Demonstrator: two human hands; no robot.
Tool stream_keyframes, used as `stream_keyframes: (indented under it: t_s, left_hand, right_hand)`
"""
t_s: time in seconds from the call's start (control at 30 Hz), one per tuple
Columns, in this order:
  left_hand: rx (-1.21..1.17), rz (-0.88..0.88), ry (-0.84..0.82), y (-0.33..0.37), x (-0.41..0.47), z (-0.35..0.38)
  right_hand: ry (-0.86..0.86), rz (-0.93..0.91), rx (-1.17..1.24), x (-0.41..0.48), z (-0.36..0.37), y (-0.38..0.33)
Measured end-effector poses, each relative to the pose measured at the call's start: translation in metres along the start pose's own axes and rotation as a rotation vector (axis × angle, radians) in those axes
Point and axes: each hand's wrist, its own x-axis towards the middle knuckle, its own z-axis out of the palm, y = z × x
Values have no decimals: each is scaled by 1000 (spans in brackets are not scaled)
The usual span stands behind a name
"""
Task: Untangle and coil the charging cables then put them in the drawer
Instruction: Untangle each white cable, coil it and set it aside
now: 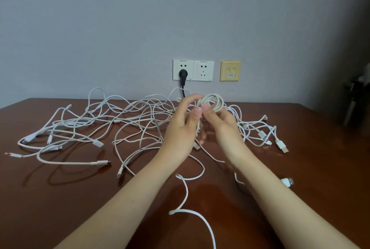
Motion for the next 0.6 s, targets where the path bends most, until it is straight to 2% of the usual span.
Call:
stream_keyframes:
  t_s: [0.13,0.23,0.4,0.6]
  left_hand:
    - [-36,24,-32,-4,-1,3]
    - [-82,9,-30,-1,-1,3]
    - [-105,-27,5,4,-2,2]
    - [-62,-118,52,-3,0,2]
  right_hand:
    - [89,33,133,0,3,2]
    - [28,39,232,0,0,1]
    - [-2,43,206,1,-3,6]
    - [-43,157,232,2,-7,3]
